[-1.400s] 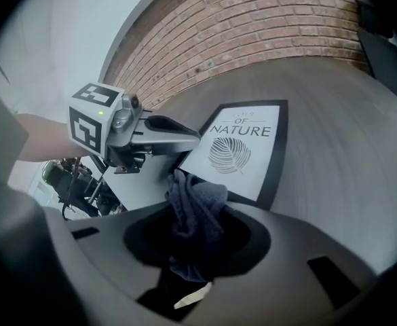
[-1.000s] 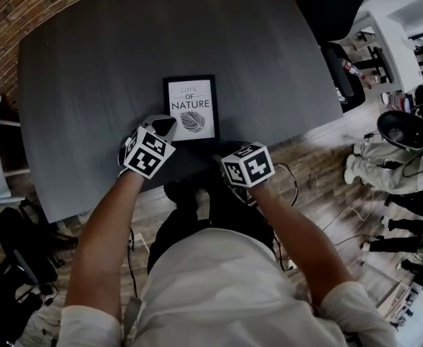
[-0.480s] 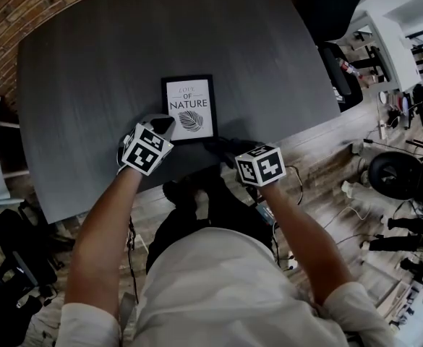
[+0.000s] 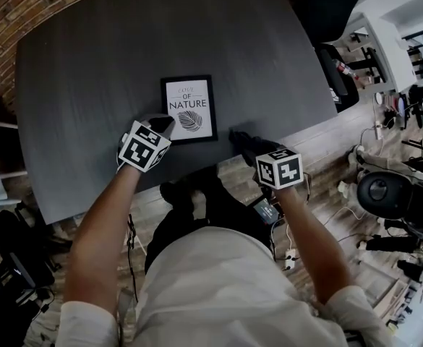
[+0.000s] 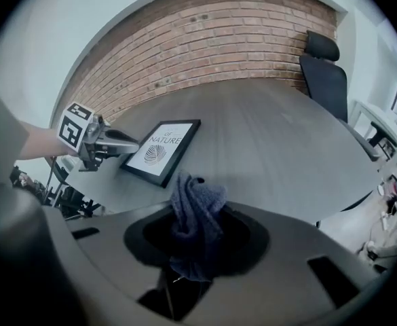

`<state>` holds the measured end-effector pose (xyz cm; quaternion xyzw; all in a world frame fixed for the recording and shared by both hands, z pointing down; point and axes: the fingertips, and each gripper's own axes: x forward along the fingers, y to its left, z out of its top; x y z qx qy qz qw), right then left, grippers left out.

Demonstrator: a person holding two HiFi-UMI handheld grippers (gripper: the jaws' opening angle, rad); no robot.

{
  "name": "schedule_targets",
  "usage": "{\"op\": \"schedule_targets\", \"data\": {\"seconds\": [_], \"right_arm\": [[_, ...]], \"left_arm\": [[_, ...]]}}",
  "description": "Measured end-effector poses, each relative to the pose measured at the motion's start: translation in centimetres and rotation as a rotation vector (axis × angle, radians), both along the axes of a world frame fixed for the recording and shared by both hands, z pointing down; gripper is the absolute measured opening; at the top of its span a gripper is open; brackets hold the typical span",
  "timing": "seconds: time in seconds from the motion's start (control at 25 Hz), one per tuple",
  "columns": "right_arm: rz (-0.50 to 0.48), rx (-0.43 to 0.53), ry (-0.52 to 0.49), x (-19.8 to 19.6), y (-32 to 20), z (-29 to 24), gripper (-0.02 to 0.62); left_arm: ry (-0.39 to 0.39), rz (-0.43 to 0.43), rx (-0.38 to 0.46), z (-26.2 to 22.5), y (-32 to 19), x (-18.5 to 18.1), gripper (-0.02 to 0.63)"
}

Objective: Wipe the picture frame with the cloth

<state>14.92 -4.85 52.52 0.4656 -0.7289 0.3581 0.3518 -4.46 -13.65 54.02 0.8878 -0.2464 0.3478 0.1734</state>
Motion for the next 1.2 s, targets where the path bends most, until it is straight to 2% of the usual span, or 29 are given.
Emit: {"op": "schedule_targets", "data": {"seconds": [0.08, 0.16, 0.24, 0.4, 0.44, 0.6, 0.76, 0.96, 1.08, 1.16, 1.2], "right_arm": [[0.019, 0.025, -0.014, 0.5, -0.2, -1.0, 0.120], [0.025, 0.053, -0.045, 0.3, -0.5, -1.9, 0.120], [0.015, 0.076, -0.092, -0.5, -0.7, -2.8, 0.120], [-0.031, 0.101, -0.240, -3.7, -1.1, -4.4, 0.120], [-0.044, 0.105, -0.276, -4.6, -1.2, -4.8, 0.120], [-0.093, 0.120, -0.421, -8.4, -1.6, -6.2, 0.120], [-0.117, 0.118, -0.606, -12.2, -2.1, -7.6, 0.120], [-0.188, 0.050, -0.804, -16.4, -1.5, -8.6, 0.120], [-0.187, -0.002, -0.859, -17.8, -1.3, -8.2, 0.121], [-0.174, -0.031, -0.878, -18.0, -1.4, -7.6, 0.120], [-0.166, -0.044, -0.896, -18.1, -1.4, -7.5, 0.120]], "left_arm": [[0.027, 0.000, -0.005, -0.6, 0.1, 0.2, 0.009], [0.093, -0.022, -0.002, -1.8, 0.2, 0.3, 0.023], [0.217, -0.055, -0.027, -3.6, 0.8, 0.7, 0.120], [0.519, -0.103, -0.118, -6.9, 3.2, 1.9, 0.197], [0.573, -0.110, -0.133, -7.5, 3.8, 2.2, 0.226], [0.752, -0.132, -0.211, -9.0, 5.9, 3.0, 0.261], [0.856, -0.169, -0.292, -9.4, 6.9, 2.6, 0.281], [1.007, -0.190, -0.397, -10.3, 7.5, 1.3, 0.279], [1.020, -0.171, -0.391, -10.2, 8.1, 0.3, 0.271], [1.011, -0.158, -0.360, -10.4, 8.3, 0.1, 0.188], [1.010, -0.159, -0.349, -10.5, 8.3, 0.0, 0.177]]}}
